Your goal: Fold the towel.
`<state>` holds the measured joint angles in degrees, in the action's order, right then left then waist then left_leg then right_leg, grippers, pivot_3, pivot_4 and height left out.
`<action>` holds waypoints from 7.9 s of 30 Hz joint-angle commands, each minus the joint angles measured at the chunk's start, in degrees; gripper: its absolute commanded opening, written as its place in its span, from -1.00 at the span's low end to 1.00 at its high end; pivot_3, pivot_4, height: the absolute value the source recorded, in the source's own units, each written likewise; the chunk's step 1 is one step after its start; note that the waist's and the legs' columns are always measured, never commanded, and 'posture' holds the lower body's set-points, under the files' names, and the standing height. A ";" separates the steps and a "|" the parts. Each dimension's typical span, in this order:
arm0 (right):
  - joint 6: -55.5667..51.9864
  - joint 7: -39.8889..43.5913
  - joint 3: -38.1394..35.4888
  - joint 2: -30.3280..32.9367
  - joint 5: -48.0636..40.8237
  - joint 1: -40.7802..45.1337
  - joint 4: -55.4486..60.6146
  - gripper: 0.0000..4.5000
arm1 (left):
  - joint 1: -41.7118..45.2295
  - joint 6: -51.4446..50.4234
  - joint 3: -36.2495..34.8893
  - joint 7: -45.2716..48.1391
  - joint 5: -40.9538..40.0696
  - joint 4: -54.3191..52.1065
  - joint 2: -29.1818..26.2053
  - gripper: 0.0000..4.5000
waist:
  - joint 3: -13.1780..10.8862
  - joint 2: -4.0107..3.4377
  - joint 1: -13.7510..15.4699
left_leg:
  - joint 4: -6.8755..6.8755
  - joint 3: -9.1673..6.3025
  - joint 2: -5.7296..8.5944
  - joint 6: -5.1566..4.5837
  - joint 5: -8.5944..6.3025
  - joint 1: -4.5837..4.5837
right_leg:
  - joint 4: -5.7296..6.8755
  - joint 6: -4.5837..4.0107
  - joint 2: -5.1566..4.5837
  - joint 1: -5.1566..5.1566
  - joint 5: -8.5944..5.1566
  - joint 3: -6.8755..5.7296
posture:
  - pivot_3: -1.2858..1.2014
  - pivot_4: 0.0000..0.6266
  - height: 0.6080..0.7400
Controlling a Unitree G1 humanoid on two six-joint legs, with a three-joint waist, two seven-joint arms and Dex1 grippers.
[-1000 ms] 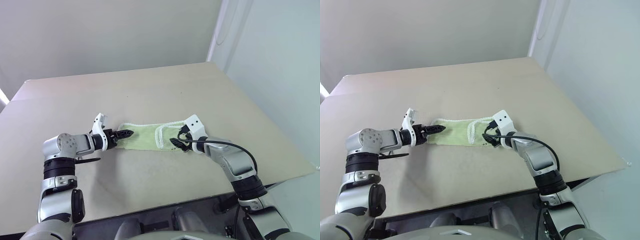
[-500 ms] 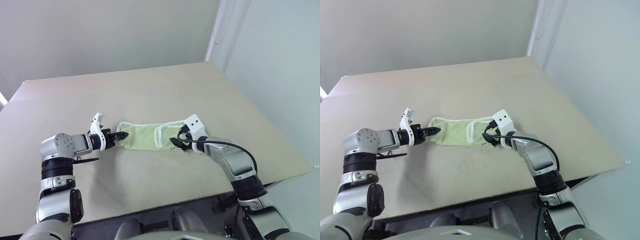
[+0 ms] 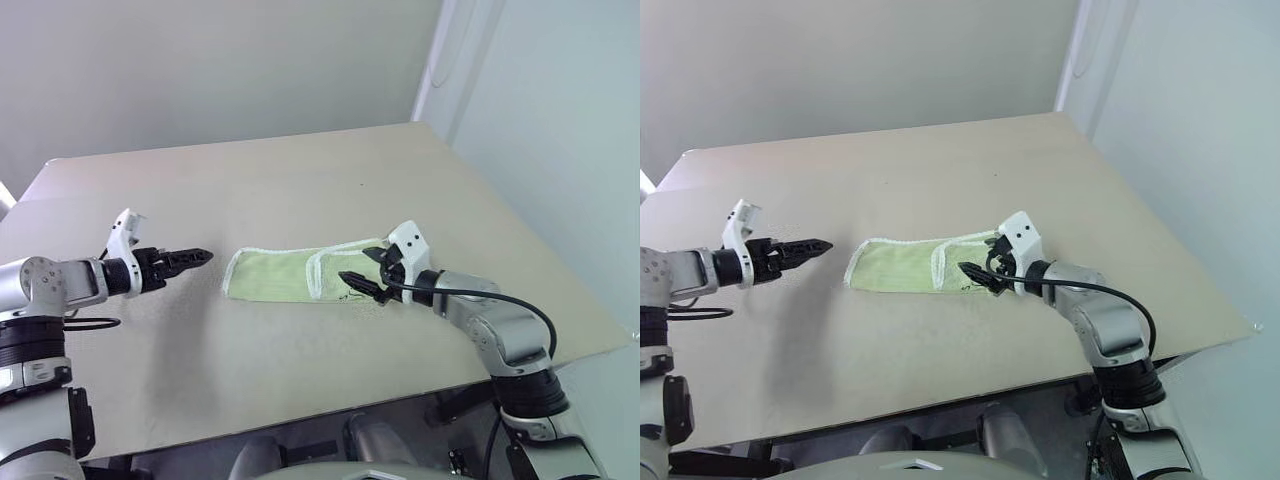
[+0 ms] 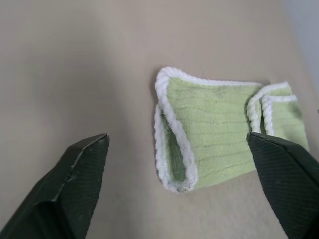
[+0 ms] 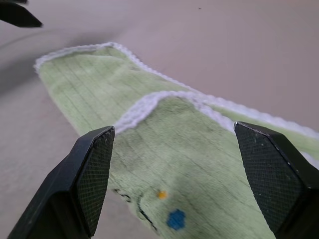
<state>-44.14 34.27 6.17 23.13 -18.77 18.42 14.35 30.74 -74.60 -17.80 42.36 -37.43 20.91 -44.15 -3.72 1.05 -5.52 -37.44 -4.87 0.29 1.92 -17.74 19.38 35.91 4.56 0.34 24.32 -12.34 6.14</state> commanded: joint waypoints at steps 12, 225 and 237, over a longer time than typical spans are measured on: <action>0.66 -3.68 -0.05 -0.43 1.33 0.12 0.64 0.80 | -0.88 1.31 3.15 -3.03 0.56 -1.95 10.57 0.99 | -0.01 0.02 0.02 | 0.27 0.00 -0.03 0.01 0.01 0.03 | -0.07 0.15 0.01 0.11 0.10 0.01 | 0.03 -1.00 1.00; 4.81 3.17 16.17 3.05 10.49 9.06 5.07 0.80 | 26.49 48.29 26.23 37.91 33.80 21.78 6.71 1.00 | -0.04 0.00 -0.14 | -0.42 0.01 -0.07 -0.11 -0.05 0.12 | 0.22 0.23 0.14 -0.03 0.13 0.05 | 0.03 -1.00 1.00; 13.56 6.97 21.48 -0.28 15.67 14.48 -4.77 0.80 | -0.80 32.98 22.97 29.13 28.97 -8.95 1.09 1.00 | -0.03 0.02 0.07 | -0.61 0.01 -0.07 -0.11 -0.05 0.06 | 0.27 0.11 0.08 -0.16 0.07 0.02 | 0.03 -1.00 1.00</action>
<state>-32.50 40.81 27.76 23.43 -4.25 31.29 9.90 29.54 -40.90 7.05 73.22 -7.56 14.74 -42.88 -3.75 1.07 -5.45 -38.05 -4.86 0.21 1.82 -17.78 19.42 36.19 4.67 0.42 24.16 -12.27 6.15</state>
